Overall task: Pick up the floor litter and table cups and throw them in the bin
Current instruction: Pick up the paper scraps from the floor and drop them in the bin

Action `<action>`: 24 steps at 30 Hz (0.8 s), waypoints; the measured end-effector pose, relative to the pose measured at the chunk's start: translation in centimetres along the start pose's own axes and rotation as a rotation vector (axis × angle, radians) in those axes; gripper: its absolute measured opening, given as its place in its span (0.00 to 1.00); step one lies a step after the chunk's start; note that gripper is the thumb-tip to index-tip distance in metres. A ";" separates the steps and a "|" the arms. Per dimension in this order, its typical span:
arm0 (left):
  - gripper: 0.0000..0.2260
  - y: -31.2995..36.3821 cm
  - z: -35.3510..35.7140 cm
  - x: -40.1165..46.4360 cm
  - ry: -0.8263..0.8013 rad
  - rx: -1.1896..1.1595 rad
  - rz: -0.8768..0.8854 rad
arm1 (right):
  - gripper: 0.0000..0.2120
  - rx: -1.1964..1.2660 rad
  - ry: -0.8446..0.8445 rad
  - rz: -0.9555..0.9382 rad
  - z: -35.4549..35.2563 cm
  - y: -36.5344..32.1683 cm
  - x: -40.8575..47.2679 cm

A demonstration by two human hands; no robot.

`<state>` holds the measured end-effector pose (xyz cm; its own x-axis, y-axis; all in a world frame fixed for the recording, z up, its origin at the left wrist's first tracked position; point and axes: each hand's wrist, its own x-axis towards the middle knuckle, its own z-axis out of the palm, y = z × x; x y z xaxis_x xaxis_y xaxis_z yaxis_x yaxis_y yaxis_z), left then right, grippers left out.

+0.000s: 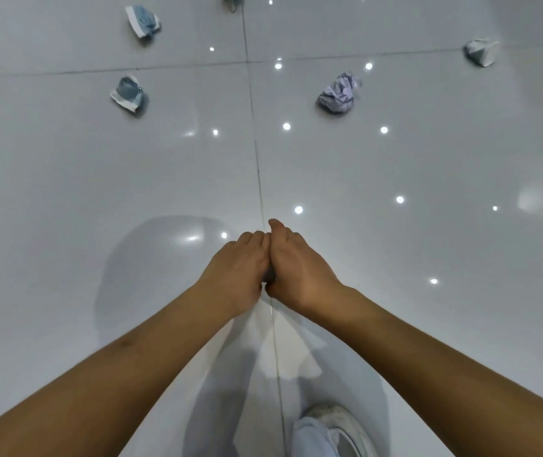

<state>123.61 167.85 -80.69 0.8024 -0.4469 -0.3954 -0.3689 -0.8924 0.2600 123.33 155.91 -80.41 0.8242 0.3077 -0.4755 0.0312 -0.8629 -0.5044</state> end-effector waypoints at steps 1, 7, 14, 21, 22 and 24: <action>0.17 0.2 0.3 0.1 -0.012 0.012 0.012 | 0.37 -0.006 0.012 0.003 0.2 0.1 -0.2; 0.14 1.8 0.8 0.1 -0.074 0.118 0.097 | 0.32 0.050 0.054 0.088 1.0 1.3 -2.7; 0.18 5.8 0.5 0.3 -0.136 0.301 0.171 | 0.35 0.082 0.149 0.272 1.0 4.7 -8.3; 0.18 13.2 2.0 1.1 -0.140 0.330 0.322 | 0.34 0.176 0.326 0.633 3.1 12.1 -17.6; 0.18 14.4 2.4 1.1 -0.143 0.325 0.348 | 0.35 0.211 0.344 0.697 3.5 13.3 -19.2; 0.18 16.9 3.2 1.0 -0.143 0.324 0.406 | 0.36 0.280 0.377 0.829 4.3 15.7 -22.3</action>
<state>116.67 152.11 -79.54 0.5016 -0.7442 -0.4410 -0.7802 -0.6094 0.1410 103.05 137.21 -80.83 0.6523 -0.5509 -0.5206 -0.7417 -0.6056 -0.2885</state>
